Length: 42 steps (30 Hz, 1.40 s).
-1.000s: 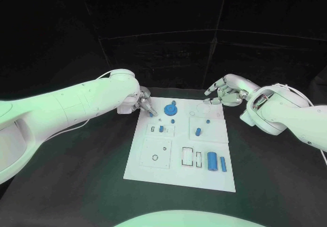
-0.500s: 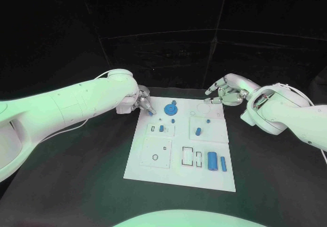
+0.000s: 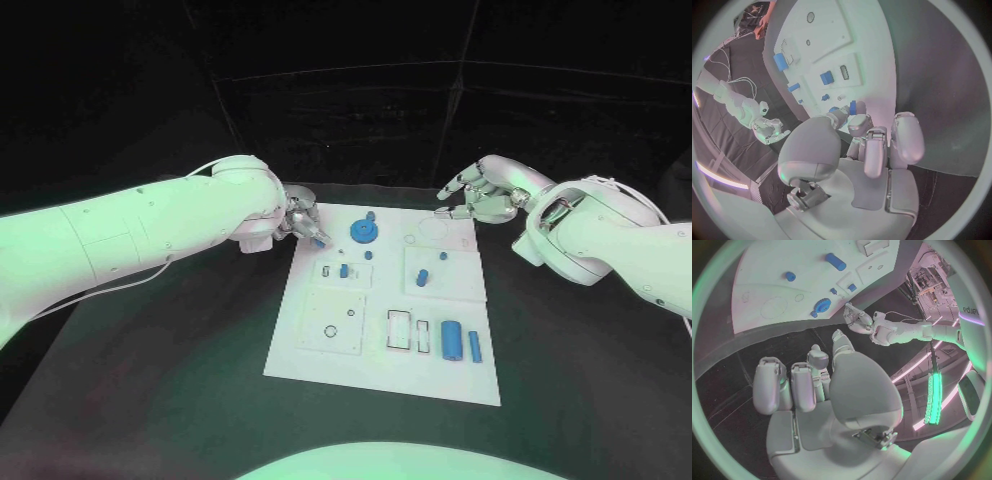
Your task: Assemble the parts on the task board
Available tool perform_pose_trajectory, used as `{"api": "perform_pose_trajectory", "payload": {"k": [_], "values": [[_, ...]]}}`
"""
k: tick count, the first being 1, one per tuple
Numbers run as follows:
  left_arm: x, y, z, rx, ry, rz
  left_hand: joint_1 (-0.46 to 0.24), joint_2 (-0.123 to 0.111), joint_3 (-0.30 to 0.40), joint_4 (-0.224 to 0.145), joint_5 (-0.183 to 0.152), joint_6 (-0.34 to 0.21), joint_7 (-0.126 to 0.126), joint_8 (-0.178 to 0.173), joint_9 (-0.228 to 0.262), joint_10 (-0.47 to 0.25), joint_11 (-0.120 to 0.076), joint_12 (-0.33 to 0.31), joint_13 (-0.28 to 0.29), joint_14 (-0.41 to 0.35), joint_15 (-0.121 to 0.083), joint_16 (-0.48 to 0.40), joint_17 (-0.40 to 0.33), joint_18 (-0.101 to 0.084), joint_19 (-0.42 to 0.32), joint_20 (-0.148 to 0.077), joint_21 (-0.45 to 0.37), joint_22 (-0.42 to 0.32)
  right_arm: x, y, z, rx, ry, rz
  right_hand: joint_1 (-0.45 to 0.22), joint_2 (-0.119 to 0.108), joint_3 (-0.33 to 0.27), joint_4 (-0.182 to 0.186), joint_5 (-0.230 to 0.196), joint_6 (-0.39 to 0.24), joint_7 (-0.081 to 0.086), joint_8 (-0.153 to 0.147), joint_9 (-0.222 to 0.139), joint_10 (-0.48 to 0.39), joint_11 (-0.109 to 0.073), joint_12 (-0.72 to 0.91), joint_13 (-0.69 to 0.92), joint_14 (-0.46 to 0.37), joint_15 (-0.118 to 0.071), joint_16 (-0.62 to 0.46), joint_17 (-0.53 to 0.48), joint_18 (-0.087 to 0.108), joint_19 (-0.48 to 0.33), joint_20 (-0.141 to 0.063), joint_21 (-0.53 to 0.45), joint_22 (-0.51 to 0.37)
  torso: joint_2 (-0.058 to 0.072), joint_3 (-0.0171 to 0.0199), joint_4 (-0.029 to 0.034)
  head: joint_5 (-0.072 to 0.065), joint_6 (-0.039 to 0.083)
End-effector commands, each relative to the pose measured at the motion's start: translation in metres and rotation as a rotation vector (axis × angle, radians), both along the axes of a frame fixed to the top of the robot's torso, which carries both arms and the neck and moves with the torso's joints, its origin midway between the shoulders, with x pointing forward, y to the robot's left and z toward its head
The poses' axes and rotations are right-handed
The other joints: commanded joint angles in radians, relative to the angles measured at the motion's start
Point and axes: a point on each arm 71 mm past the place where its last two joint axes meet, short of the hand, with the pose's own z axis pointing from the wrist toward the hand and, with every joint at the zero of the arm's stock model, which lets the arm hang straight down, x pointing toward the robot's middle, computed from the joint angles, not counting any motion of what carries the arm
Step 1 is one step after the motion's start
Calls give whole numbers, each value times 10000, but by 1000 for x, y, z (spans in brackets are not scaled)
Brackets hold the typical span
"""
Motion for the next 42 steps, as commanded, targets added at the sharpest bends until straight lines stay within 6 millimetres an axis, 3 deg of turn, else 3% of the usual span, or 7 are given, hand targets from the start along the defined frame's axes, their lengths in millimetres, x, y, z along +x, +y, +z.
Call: {"api": "perform_pose_trajectory", "payload": {"k": [1,10,16,18,42], "values": [[-6,-2,2,-550,-691,361,-98,2,1281,-1208,36,60,-47,40,9,86,-9,56,11,1055,-15,31,2634,1,70,2,34,11,0,0,1,-33,-8,2,-2,87,-79,-5,27,-21,-25,43,-16,-61,2,-53,-12,559,-42,-35,496,132,-54,-13,-53,-11,-7,-7,12,37,-26],[-27,-2,-9,-571,-937,415,-181,-48,1488,-1290,38,69,-61,74,19,103,-25,59,8,1055,-31,31,2634,0,82,-11,40,27,1,-1,1,-57,22,1,-2,87,-79,-5,27,-21,-25,43,-16,-61,2,-53,-12,559,-42,-35,496,132,-54,-13,-53,-11,-4,-15,20,58,-77],[-36,-3,-15,-500,-938,346,-204,-62,1535,-1308,39,72,-62,81,20,109,-26,63,13,1055,-33,31,2634,1,81,-14,36,25,1,-1,1,-56,14,-8,-2,87,-79,-5,27,-21,-25,43,-16,-61,2,-53,-12,559,-42,-35,496,132,-54,-13,-53,-11,-2,11,-12,106,-71],[-38,-4,-16,-482,-930,302,-215,-65,1557,-1315,38,75,-62,86,21,112,-27,64,13,1055,-34,31,2634,0,84,-15,40,30,1,-1,1,-54,7,-13,-2,87,-79,-5,27,-21,-25,43,-16,-61,2,-53,-12,559,-42,-35,496,132,-54,-13,-53,-11,-1,-4,2,75,-75],[-51,-8,-25,-9,-100,-250,-281,-113,1708,-1386,42,92,-71,117,24,149,-36,95,46,1055,-39,31,2634,-7,99,-22,57,62,1,-1,1,-39,-16,1,-2,87,-79,-5,27,-21,-25,43,-16,-61,2,-53,-12,559,-42,-35,496,132,-54,-13,-53,-11,-2,3,-3,91,-163]]}}
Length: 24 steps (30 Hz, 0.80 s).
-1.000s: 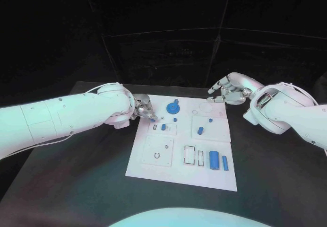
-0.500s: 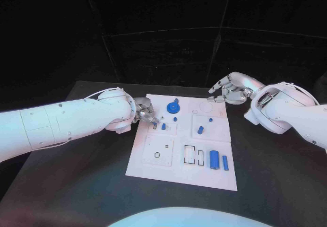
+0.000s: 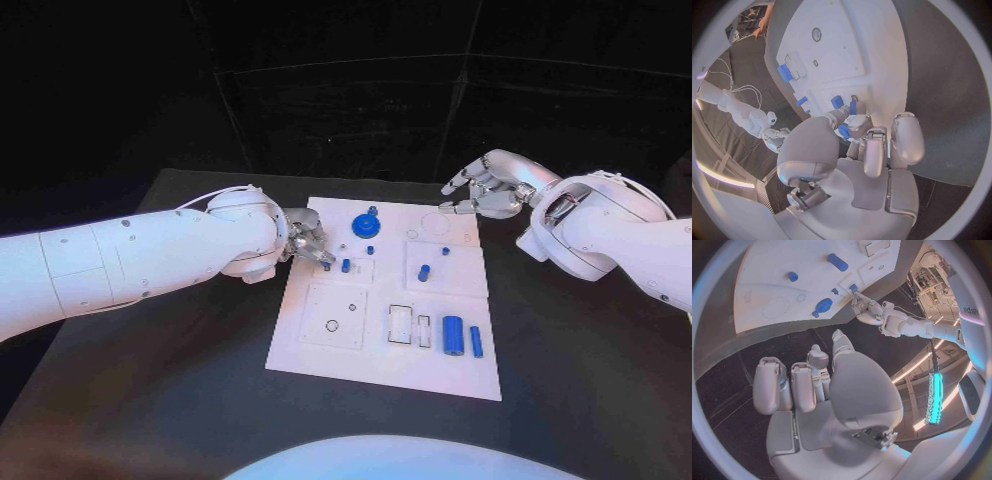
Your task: Assemble the parts on the task board
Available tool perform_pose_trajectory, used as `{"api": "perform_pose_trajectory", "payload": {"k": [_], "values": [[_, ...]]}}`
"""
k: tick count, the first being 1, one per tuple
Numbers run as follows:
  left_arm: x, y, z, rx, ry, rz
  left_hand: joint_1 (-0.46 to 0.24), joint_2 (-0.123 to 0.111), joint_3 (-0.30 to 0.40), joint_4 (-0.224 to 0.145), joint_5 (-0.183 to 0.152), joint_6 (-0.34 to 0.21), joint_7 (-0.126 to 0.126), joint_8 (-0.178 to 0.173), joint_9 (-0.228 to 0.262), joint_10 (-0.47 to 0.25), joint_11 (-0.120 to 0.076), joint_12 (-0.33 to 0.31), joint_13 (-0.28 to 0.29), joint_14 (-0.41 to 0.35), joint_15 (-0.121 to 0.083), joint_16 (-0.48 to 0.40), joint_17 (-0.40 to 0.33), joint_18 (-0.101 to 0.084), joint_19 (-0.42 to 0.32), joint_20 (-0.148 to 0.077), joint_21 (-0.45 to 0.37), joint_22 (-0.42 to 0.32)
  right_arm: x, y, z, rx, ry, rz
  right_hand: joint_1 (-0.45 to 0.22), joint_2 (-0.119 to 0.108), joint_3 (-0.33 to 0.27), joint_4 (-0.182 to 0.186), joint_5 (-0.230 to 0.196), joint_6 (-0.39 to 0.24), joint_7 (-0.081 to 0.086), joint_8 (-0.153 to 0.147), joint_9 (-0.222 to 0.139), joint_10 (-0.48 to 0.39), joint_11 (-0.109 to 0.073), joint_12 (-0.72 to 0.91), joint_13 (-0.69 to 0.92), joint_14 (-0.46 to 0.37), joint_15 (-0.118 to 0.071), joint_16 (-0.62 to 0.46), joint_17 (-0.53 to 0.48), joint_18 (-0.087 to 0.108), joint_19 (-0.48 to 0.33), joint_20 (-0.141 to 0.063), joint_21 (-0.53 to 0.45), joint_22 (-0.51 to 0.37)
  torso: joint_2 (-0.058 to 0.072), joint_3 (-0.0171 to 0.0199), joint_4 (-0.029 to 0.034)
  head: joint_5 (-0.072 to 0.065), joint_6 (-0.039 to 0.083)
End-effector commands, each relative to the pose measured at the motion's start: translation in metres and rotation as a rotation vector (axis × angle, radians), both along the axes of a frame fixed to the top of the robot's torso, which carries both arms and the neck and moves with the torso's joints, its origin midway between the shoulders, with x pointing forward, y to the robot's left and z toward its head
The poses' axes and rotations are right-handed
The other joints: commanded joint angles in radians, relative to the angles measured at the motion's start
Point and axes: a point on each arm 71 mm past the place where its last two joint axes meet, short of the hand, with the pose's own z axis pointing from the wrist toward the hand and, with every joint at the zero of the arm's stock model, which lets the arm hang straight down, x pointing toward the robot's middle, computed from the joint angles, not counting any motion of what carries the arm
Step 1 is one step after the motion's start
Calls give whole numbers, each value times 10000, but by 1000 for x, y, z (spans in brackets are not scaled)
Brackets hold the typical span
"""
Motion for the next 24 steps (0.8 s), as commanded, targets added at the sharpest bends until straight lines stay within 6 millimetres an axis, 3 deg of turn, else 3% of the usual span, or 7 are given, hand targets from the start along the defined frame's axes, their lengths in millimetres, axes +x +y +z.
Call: {"api": "perform_pose_trajectory", "payload": {"k": [1,24], "values": [[-2,0,-1,280,248,-190,-34,59,1220,-1142,12,32,-58,71,13,68,-24,40,19,1056,-39,31,2634,-7,68,10,58,24,0,1,1,-8,-37,62,-1,87,-79,-5,27,-21,-24,43,-16,-61,2,-53,-13,559,-42,-35,499,132,-54,-13,-53,-12,-4,-2,6,9,-6],[-2,0,-3,396,365,-171,-80,24,1273,-1167,18,43,-60,86,14,87,-24,56,38,1056,-38,31,2634,-3,60,10,42,9,0,0,1,-6,-40,52,28,93,-123,8,40,-35,-22,53,-17,-68,4,-53,-16,558,-41,-46,493,134,-59,-13,-64,-25,2,-2,-2,58,-11]]}}
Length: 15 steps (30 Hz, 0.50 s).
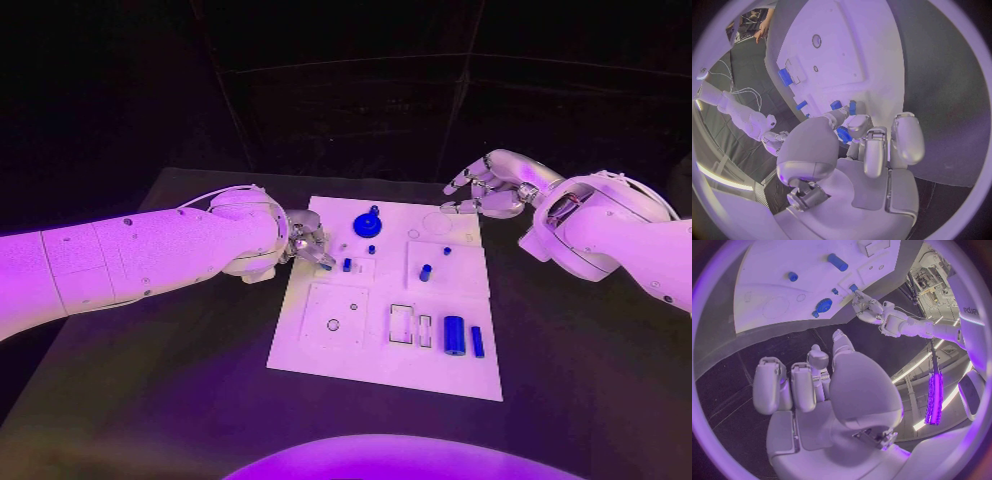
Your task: Assemble the parts on the task board
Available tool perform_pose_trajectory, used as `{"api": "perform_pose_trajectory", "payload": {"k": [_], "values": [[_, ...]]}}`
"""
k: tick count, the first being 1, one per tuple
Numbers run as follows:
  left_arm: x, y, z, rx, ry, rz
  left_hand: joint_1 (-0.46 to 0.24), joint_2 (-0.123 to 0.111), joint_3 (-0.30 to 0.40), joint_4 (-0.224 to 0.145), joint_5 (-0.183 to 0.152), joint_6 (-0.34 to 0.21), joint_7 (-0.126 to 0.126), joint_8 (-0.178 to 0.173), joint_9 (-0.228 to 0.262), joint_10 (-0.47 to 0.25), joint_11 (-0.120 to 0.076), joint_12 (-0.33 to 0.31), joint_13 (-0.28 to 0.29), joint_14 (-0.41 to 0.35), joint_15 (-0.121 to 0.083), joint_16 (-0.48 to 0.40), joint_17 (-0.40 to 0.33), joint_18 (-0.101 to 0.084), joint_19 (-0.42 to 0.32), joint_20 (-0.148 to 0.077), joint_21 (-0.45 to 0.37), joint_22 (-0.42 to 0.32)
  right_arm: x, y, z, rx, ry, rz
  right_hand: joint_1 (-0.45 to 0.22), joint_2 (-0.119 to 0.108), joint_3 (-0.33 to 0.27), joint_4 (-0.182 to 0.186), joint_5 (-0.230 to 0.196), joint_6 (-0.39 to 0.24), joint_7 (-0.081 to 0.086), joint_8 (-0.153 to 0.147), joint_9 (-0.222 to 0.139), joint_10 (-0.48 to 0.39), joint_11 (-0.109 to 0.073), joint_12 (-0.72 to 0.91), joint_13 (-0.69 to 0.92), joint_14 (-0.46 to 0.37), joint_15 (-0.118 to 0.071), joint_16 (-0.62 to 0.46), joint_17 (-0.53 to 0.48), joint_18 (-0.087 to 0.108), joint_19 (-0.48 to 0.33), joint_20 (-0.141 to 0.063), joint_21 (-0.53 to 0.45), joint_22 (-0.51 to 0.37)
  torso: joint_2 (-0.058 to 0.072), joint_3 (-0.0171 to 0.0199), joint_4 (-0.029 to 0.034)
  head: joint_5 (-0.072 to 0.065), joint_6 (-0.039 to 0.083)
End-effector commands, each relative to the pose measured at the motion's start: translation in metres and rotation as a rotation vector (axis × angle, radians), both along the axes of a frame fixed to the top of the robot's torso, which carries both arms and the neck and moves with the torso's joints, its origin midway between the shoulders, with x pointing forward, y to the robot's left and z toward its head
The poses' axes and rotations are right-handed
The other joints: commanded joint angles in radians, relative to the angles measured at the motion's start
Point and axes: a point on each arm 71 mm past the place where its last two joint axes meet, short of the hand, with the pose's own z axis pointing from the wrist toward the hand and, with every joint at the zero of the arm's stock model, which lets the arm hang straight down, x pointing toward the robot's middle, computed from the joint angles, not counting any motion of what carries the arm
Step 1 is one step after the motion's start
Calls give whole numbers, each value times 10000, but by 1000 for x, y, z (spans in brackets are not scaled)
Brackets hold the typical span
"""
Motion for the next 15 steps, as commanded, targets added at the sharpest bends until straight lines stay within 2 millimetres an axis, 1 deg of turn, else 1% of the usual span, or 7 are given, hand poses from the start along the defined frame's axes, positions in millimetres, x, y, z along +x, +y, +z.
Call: {"api": "perform_pose_trajectory", "payload": {"k": [1,3,6,8,11,15], "values": [[-1,0,-1,200,123,-50,-26,76,1252,-1201,23,8,-55,54,16,97,-24,70,42,1055,-38,31,2634,-4,62,10,43,-2,0,1,1,-5,-40,54,29,93,-34,2,40,-35,-22,53,-17,-68,3,-53,-16,558,-41,-46,494,134,-59,-13,-64,-9,6,-2,-10,5,-3],[-1,-1,-1,191,117,-56,-63,38,1289,-1224,41,18,-59,65,15,124,-27,102,84,1055,-37,31,2634,-3,61,9,41,-2,0,1,1,-5,-41,54,29,93,-34,2,40,-35,-22,53,-17,-68,3,-53,-16,558,-41,-46,494,134,-59,-13,-64,-9,5,-2,-13,6,-10],[-1,-2,-1,145,78,-66,-234,-85,1359,-1242,71,64,-81,100,13,182,-35,160,154,1055,-41,31,2634,-7,70,11,48,19,0,1,1,-3,-42,56,29,93,-34,2,40,-35,-22,53,-17,-68,3,-53,-16,558,-41,-46,494,134,-59,-13,-64,-9,10,0,-11,-9,-17],[0,-2,-1,121,56,-72,-417,-194,1365,-1209,74,112,-105,121,4,235,-52,211,215,1055,-49,31,2634,-12,83,7,61,45,0,1,1,-3,-43,57,29,93,-34,2,40,-35,-22,53,-17,-68,3,-53,-16,558,-41,-46,494,134,-59,-13,-64,-9,12,-1,-12,-11,-19],[0,-3,-1,114,48,-72,-650,-290,1351,-1138,70,164,-135,131,-16,274,-74,244,251,1055,-65,31,2634,-14,94,-4,70,66,0,1,1,-4,-42,57,29,93,-34,2,40,-35,-22,53,-17,-68,3,-53,-16,558,-41,-46,494,134,-59,-13,-64,-9,5,0,-17,-6,-47],[1,-3,-1,134,68,-69,-936,-405,1277,-1032,66,231,-164,134,-49,306,-98,274,286,1055,-84,31,2634,-18,107,-21,79,93,0,1,1,-7,-37,53,29,93,-34,2,40,-35,-22,53,-17,-68,3,-53,-16,558,-41,-46,494,134,-59,-13,-64,-9,8,6,-15,-19,-48]]}}
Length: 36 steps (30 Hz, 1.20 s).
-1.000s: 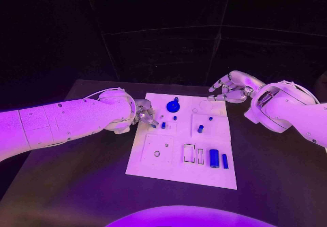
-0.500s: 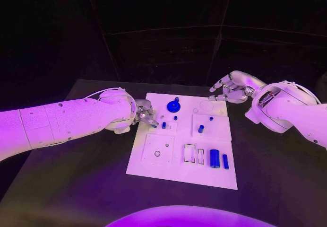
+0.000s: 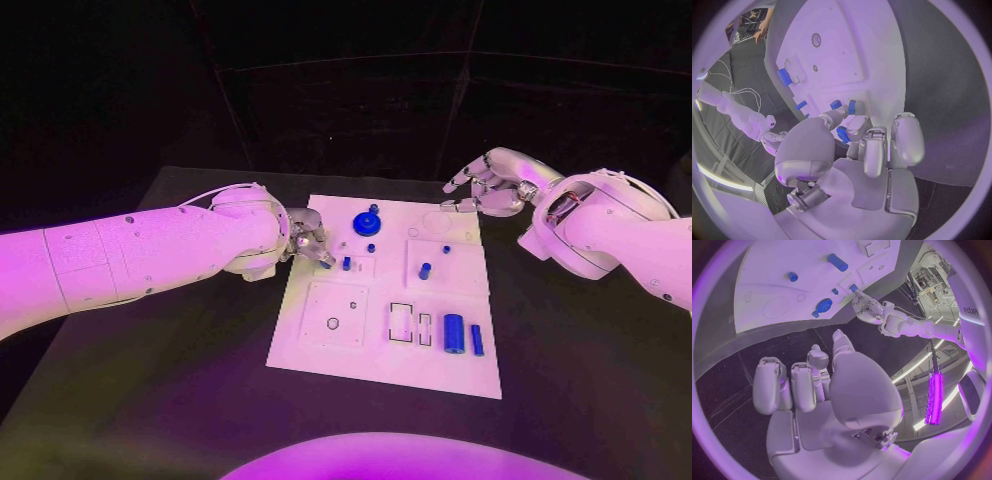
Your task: Assemble the parts on the task board
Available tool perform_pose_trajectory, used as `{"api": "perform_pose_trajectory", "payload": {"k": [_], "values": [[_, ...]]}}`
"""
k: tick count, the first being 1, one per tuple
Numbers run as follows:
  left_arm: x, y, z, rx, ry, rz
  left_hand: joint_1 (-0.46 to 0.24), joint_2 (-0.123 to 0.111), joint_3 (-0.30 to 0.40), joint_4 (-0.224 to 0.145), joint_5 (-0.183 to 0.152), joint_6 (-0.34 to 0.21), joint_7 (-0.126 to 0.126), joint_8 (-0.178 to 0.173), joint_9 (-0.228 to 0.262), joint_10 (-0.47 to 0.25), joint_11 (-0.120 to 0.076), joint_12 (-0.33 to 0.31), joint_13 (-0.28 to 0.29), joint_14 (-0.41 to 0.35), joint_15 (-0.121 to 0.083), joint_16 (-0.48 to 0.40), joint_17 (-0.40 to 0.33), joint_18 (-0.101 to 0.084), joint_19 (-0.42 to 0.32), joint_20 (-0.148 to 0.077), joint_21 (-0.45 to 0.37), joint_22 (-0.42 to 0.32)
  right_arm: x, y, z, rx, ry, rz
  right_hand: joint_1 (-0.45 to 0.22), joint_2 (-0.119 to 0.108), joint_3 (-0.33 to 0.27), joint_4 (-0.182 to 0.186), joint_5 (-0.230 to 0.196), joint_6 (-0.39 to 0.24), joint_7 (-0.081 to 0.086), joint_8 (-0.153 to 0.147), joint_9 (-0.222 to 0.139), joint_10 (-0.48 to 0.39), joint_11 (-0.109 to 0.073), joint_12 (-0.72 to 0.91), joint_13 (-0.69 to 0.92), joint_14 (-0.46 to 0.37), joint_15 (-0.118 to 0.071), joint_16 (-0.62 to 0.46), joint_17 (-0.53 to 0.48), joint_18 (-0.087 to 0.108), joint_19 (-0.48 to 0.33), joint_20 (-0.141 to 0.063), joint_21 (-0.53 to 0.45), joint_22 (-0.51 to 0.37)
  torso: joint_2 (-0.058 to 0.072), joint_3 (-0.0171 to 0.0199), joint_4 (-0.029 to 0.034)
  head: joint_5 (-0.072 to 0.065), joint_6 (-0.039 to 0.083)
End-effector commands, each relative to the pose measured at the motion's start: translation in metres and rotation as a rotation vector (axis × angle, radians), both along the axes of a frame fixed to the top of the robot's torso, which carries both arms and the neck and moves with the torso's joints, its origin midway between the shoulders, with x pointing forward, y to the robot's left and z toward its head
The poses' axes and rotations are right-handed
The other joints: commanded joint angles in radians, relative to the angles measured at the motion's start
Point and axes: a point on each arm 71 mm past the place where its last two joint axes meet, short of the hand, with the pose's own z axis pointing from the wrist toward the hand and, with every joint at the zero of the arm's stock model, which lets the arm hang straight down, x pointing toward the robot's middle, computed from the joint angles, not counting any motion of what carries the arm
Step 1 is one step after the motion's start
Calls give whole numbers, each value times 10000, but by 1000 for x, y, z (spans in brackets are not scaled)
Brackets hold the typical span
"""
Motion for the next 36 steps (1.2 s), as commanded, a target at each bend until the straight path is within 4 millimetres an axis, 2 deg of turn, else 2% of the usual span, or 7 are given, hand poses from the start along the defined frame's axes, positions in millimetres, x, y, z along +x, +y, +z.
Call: {"api": "perform_pose_trajectory", "payload": {"k": [1,21,36], "values": [[0,-2,-1,103,92,-77,-162,-12,320,-232,17,66,-67,-13,-29,87,-13,61,44,1056,-88,31,2634,-21,81,9,53,32,0,1,1,-8,-37,51,29,93,-34,2,40,-35,-22,53,-17,-68,3,-53,-16,558,-41,-46,487,134,-59,-13,-64,-10,1,7,-2,-21,-9],[2,-1,-3,287,243,-31,-583,-116,156,-46,16,248,-121,-23,-111,221,-58,220,250,1056,-126,31,2634,-44,137,-28,119,141,0,0,1,-9,-35,44,37,99,-55,12,43,-38,-22,60,-16,-71,4,-54,-20,557,-41,-54,480,136,-63,-13,-72,-22,5,2,8,-47,-46],[3,-1,-3,247,258,27,-1367,-242,-128,372,-11,460,-154,-93,-258,325,-86,309,378,1056,-156,31,2634,-72,207,-62,198,276,0,1,1,-2,-45,53,37,99,-55,12,43,-38,-22,60,-16,-71,4,-54,-20,557,-41,-54,480,136,-63,-13,-72,-22,-1,5,9,-63,-74]]}}
